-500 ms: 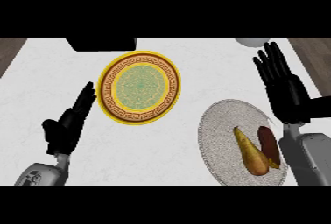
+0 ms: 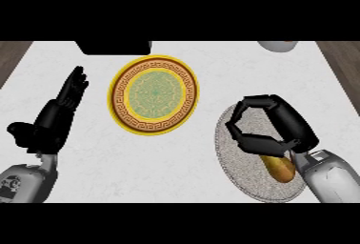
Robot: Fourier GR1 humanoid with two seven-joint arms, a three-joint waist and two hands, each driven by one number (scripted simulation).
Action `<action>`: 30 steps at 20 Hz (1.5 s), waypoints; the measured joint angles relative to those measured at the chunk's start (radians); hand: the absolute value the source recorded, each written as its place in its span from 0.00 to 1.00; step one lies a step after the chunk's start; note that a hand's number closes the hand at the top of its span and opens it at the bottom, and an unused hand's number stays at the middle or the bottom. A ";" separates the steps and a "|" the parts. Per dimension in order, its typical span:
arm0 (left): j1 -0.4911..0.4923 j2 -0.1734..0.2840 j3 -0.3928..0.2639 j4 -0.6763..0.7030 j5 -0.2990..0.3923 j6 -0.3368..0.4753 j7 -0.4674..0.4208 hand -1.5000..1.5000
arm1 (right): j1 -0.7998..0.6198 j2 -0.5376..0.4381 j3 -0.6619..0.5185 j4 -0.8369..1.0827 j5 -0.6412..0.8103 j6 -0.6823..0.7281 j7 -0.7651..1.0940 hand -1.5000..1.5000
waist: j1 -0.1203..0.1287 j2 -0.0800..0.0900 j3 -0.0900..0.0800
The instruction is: Pick the pear from the placemat and place it in the plate
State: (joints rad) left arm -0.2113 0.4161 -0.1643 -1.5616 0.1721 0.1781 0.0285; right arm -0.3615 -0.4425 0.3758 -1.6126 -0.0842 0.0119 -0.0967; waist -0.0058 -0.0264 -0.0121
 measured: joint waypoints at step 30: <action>-0.042 0.018 0.096 -0.046 0.019 -0.084 0.054 0.50 | 0.474 -0.411 -0.058 -0.474 0.284 0.046 0.366 0.00 | 0.001 0.024 0.008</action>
State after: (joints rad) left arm -0.2536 0.4343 -0.0687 -1.6078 0.1910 0.0938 0.0827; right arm 0.1122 -0.8538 0.3182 -2.0866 0.1997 0.0580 0.2696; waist -0.0047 -0.0022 -0.0040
